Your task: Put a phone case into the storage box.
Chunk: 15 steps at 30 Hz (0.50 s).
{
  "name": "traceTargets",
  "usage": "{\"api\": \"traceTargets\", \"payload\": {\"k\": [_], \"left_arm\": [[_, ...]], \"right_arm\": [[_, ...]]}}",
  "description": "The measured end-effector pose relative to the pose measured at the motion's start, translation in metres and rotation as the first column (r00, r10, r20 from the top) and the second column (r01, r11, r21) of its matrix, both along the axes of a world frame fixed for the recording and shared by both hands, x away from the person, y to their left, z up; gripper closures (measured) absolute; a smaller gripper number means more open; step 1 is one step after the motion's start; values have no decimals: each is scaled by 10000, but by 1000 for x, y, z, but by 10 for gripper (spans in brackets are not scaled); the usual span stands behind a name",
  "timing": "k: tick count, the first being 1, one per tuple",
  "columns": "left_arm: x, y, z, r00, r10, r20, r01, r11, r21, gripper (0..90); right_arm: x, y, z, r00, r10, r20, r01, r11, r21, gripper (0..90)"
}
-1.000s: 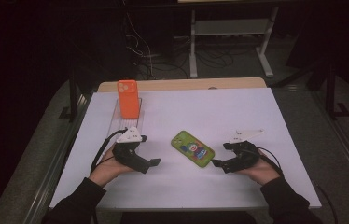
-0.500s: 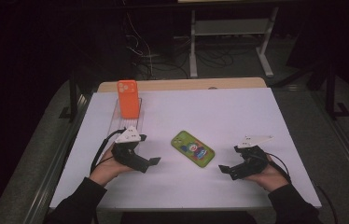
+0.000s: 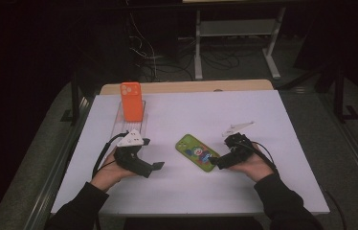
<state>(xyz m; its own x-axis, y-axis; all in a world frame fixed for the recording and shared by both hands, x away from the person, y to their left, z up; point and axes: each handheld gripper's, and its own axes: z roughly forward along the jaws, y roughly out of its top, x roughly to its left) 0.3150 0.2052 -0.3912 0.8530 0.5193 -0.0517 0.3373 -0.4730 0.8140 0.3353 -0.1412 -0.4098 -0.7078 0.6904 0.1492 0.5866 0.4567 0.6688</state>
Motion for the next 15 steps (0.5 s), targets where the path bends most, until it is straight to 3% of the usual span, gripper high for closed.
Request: {"api": "traceTargets", "payload": {"k": [8, 15], "left_arm": [[0, 1, 1, 10000, 50, -73, -50, 10000, -70, 0], [0, 2, 1, 10000, 20, -32, -20, 10000, -54, 0]], "right_arm": [[19, 37, -10, 9995, 282, -112, -285, 9990, -341, 52], [22, 59, -29, 9983, 458, -356, -505, 9881, -1455, 111]]}}
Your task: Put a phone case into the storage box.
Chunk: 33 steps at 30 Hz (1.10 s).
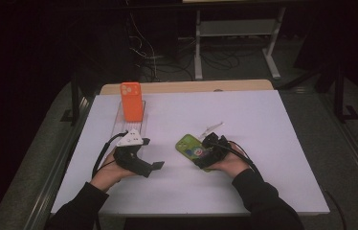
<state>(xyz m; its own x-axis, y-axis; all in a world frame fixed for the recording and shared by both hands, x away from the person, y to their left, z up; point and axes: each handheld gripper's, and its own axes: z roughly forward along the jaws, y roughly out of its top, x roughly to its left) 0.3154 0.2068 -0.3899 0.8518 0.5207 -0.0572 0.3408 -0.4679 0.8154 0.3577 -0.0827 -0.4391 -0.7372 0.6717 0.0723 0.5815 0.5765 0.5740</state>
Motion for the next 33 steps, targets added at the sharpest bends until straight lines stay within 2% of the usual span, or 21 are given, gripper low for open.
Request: {"api": "traceTargets", "payload": {"k": [2, 4, 11, 13, 15, 18, 21, 23, 26, 30, 33], "left_arm": [[0, 0, 0, 10000, 19, 12, -19, 10000, 2, 0], [0, 0, 0, 10000, 20, -5, -20, 10000, -18, 0], [3, -5, 2, 10000, -48, -9, 48, 10000, 7, 0], [5, -8, 5, 9999, -131, 10, 131, 9999, 7, 0], [7, -13, 7, 9996, -266, -38, 266, 9996, -70, 0], [12, -19, 11, 9985, -547, -56, 548, 9985, 46, 0], [19, -28, 16, 9965, -830, 66, 829, 9965, 143, 0], [24, -33, 20, 9950, -999, 89, 999, 9950, 73, 0], [30, -40, 25, 9913, -1308, 155, 1306, 9914, 122, 0], [37, -49, 32, 9830, -1827, 161, 1823, 9829, 249, 0], [42, -57, 35, 9745, -2233, 229, 2221, 9739, 467, 0]], "right_arm": [[-1, 2, -3, 9999, 146, -92, -148, 9996, -242, 125], [-2, 3, -3, 9999, 155, 45, -153, 9989, -445, 139], [-2, 1, -3, 9995, 320, 83, -316, 9984, -463, 150], [-2, -1, 0, 9989, 438, 167, -426, 9971, -628, 150], [-1, -5, 3, 9982, 579, 166, -569, 9968, -555, 151], [2, -14, 13, 9958, 916, 54, -914, 9953, -306, 151], [5, -23, 23, 9887, 1480, 226, -1472, 9886, -318, 151], [8, -29, 29, 9797, 1964, 409, -1950, 9801, -366, 151], [10, -35, 35, 9710, 2359, 395, -2347, 9716, -311, 151], [15, -43, 43, 9602, 2759, 426, -2749, 9611, -278, 152], [19, -45, 48, 9430, 3306, 373, -3298, 9437, -252, 152]]}}
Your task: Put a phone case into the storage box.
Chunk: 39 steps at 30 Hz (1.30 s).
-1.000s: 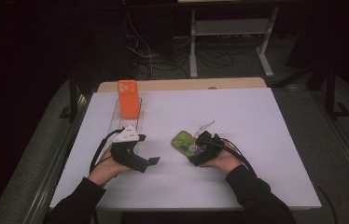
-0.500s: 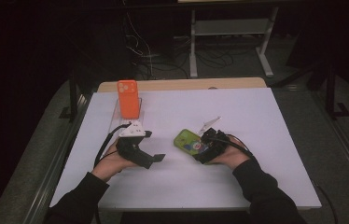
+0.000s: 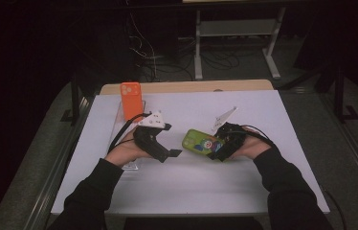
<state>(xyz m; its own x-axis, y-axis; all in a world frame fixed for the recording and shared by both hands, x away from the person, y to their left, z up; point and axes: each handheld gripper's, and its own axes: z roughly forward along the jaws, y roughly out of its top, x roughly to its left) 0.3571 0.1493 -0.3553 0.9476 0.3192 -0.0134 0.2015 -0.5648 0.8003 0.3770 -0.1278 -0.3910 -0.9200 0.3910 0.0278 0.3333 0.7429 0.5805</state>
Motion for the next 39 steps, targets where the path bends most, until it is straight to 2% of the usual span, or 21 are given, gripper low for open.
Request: {"api": "traceTargets", "payload": {"k": [3, 4, 7, 9, 11, 14, 16, 17, 18, 21, 24, 30, 32, 33, 37, 39], "left_arm": [[3, -10, 1, 9992, -394, 56, 393, 9991, 165, 0], [3, -13, 1, 9976, -668, 173, 661, 9970, 392, 0], [4, -22, -2, 9952, -974, -72, 976, 9946, 355, 0], [4, -26, -4, 9929, -1181, -134, 1186, 9916, 515, 0], [4, -28, -7, 9896, -1429, -148, 1436, 9872, 697, 0], [3, -31, -12, 9828, -1824, -283, 1843, 9783, 944, 0], [1, -32, -16, 9742, -2202, -495, 2244, 9681, 1117, 0], [1, -33, -16, 9723, -2288, -484, 2330, 9656, 1154, 0], [1, -34, -18, 9705, -2370, -444, 2408, 9624, 1256, 0], [0, -38, -20, 9636, -2632, -461, 2671, 9542, 1348, 0], [-3, -41, -23, 9594, -2738, -674, 2809, 9492, 1417, 0], [-5, -46, -29, 9551, -2851, -807, 2953, 9388, 1772, 0], [-5, -46, -29, 9558, -2851, -725, 2937, 9380, 1842, 60], [-5, -46, -29, 9538, -2904, -767, 2998, 9358, 1855, 77], [-6, -46, -29, 9509, -2981, -832, 3086, 9335, 1827, 98], [-6, -46, -29, 9472, -3085, -880, 3198, 9296, 1832, 127]], "right_arm": [[3, 1, 5, 9987, 490, -150, -489, 9988, 80, 151], [3, 2, 6, 9976, 666, -202, -665, 9978, 87, 151], [4, 6, 8, 9937, 1091, -249, -1089, 9940, 91, 151], [3, 10, 9, 9897, 1414, -200, -1412, 9899, 128, 151], [0, 14, 9, 9839, 1763, -283, -1756, 9842, 243, 151], [-5, 20, 10, 9734, 2278, -239, -2274, 9736, 167, 151], [-8, 23, 10, 9686, 2479, -183, -2476, 9687, 157, 152], [-9, 24, 11, 9636, 2672, -133, -2669, 9636, 163, 151], [-10, 25, 11, 9636, 2671, -147, -2668, 9636, 177, 152], [-13, 29, 13, 9556, 2944, -100, -2941, 9556, 195, 152], [-16, 33, 16, 9491, 3148, -51, -3146, 9490, 227, 152], [-20, 37, 19, 9381, 3463, 55, -3463, 9378, 234, 152], [-21, 39, 20, 9361, 3516, 37, -3516, 9358, 252, 152], [-22, 39, 20, 9358, 3525, 48, -3525, 9355, 251, 152], [-23, 40, 21, 9348, 3553, 38, -3553, 9344, 259, 152], [-23, 39, 21, 9328, 3604, 64, -3604, 9324, 273, 152]]}}
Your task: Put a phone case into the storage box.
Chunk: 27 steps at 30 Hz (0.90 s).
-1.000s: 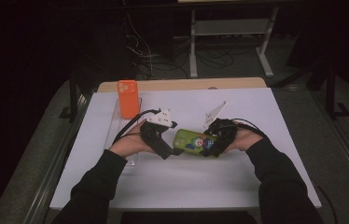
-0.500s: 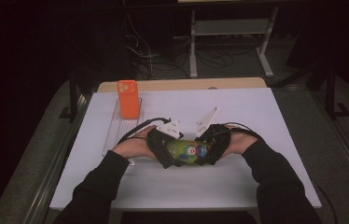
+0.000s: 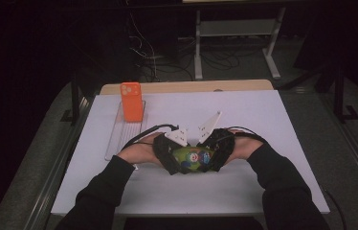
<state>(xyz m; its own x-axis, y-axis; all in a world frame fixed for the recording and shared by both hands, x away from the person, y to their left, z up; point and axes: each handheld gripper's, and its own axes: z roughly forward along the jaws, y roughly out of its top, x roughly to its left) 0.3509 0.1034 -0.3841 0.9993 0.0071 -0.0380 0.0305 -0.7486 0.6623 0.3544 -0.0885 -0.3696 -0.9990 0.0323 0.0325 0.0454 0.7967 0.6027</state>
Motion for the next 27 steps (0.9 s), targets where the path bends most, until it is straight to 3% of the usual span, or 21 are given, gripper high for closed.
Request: {"api": "traceTargets", "payload": {"k": [5, 10, 12, 16, 21, 22, 23, 26, 27], "left_arm": [[-1, -1, -1, 9997, 71, -245, -69, 10000, 57, 140], [-1, -1, 0, 9997, 9, -244, -7, 10000, 69, 149], [0, 0, 1, 9993, 64, -369, -62, 10000, 50, 152], [1, 1, 3, 9985, 325, -432, -329, 9994, -90, 153], [2, 4, 5, 9973, 670, -316, -672, 9977, -67, 153], [3, 4, 5, 9967, 760, -267, -761, 9971, -6, 153], [3, 5, 4, 9956, 895, -286, -897, 9959, -75, 153], [6, 8, 5, 9936, 1094, -275, -1095, 9940, -25, 153], [6, 9, 6, 9918, 1239, -321, -1240, 9923, -8, 153]], "right_arm": [[0, -1, 0, 10000, 43, -41, -44, 10000, -67, 151], [0, -2, 0, 9999, 54, -130, -53, 10000, 71, 147], [0, -2, 0, 9995, -85, -310, 89, 9999, 111, 136], [1, -4, 0, 9987, -439, -270, 449, 9984, 354, 24], [3, -15, 4, 9955, -936, -174, 946, 9934, 655, 16], [3, -17, 5, 9935, -1126, -151, 1135, 9907, 747, 16], [1, -22, 7, 9861, -1587, -488, 1615, 9850, 602, 15], [5, -31, 8, 9767, -2106, -421, 2137, 9725, 923, 13], [5, -35, 9, 9682, -2428, -607, 2478, 9641, 951, 12]]}}
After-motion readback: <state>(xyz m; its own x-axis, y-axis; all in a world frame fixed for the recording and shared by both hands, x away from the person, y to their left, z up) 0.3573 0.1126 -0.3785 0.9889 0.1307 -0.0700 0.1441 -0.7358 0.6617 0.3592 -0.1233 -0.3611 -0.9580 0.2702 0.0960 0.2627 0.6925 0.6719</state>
